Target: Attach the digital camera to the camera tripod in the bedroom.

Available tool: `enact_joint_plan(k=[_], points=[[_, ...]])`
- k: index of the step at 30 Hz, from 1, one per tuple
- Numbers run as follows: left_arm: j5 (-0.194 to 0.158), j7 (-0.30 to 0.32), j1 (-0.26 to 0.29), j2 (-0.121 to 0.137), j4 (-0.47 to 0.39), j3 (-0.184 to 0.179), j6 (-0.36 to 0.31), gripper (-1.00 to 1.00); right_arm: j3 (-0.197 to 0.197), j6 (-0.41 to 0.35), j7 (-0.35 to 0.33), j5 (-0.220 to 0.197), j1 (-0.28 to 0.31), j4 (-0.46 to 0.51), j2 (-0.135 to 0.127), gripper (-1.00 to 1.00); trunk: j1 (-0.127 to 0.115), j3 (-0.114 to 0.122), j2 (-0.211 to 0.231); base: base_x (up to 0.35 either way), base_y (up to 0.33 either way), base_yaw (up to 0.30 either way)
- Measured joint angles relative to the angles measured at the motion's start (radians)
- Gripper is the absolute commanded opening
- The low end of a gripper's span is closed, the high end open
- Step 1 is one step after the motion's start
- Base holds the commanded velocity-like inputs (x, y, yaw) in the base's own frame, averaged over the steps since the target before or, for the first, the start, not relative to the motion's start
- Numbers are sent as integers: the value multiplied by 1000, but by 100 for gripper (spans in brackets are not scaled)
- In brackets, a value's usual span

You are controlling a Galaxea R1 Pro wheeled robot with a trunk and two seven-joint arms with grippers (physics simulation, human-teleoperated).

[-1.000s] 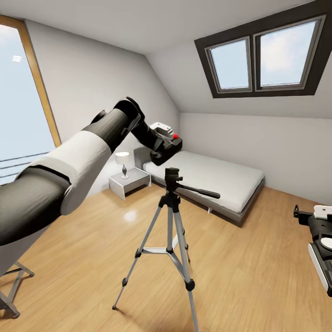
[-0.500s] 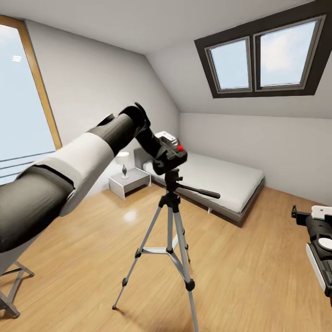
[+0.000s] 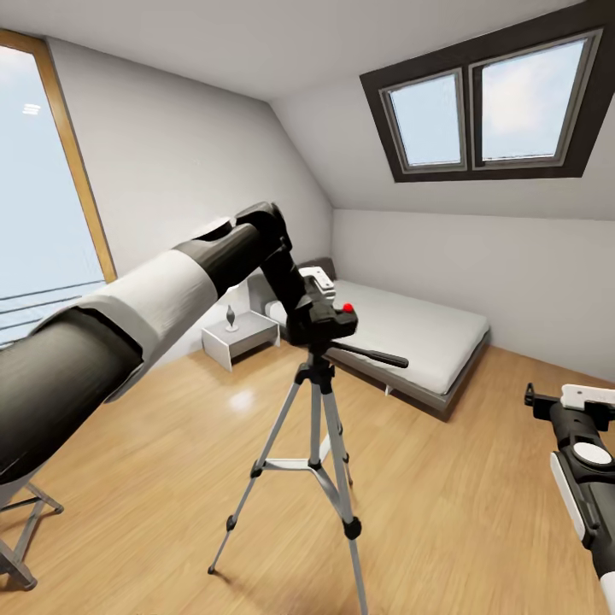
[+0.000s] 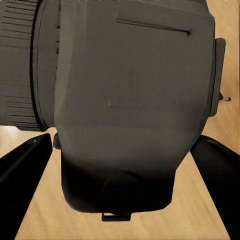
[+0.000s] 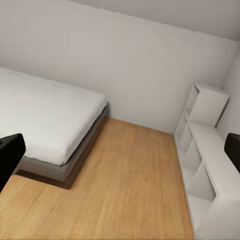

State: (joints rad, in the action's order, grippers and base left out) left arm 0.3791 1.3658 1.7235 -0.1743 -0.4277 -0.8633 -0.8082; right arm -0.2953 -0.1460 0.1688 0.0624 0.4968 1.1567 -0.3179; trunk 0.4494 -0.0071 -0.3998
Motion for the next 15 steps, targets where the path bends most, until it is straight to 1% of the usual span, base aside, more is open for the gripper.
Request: enact_joint_plan(k=[1, 3, 7, 8, 10, 15], points=[[-7, 1, -1, 0, -8, -4, -4, -100, 0, 0, 0, 0, 0, 0, 0, 100, 0, 0, 1, 0, 0, 0], [-7, 2, -1, 1, -27, -6, -4, -100, 0, 0, 0, 0, 0, 0, 1, 100, 0, 0, 1, 0, 0, 0], [-7, 2, -1, 16, -72, -5, -5, -100, 0, 0, 0, 0, 0, 0, 3, 100, 0, 0, 1, 0, 0, 0], [-8, 4, -1, 24, -102, -3, -6, -100, 0, 1, 0, 0, 0, 0, 3, 100, 0, 0, 1, 0, 0, 0], [-8, 10, -1, 31, -134, 2, -7, -100, 0, 1, 0, 0, 0, 0, 3, 100, 0, 0, 1, 0, 0, 0], [-8, 27, 0, 48, -191, 20, -22, -100, 0, 1, 0, 0, 0, 0, 4, 100, 0, 0, 1, 0, 0, 0]])
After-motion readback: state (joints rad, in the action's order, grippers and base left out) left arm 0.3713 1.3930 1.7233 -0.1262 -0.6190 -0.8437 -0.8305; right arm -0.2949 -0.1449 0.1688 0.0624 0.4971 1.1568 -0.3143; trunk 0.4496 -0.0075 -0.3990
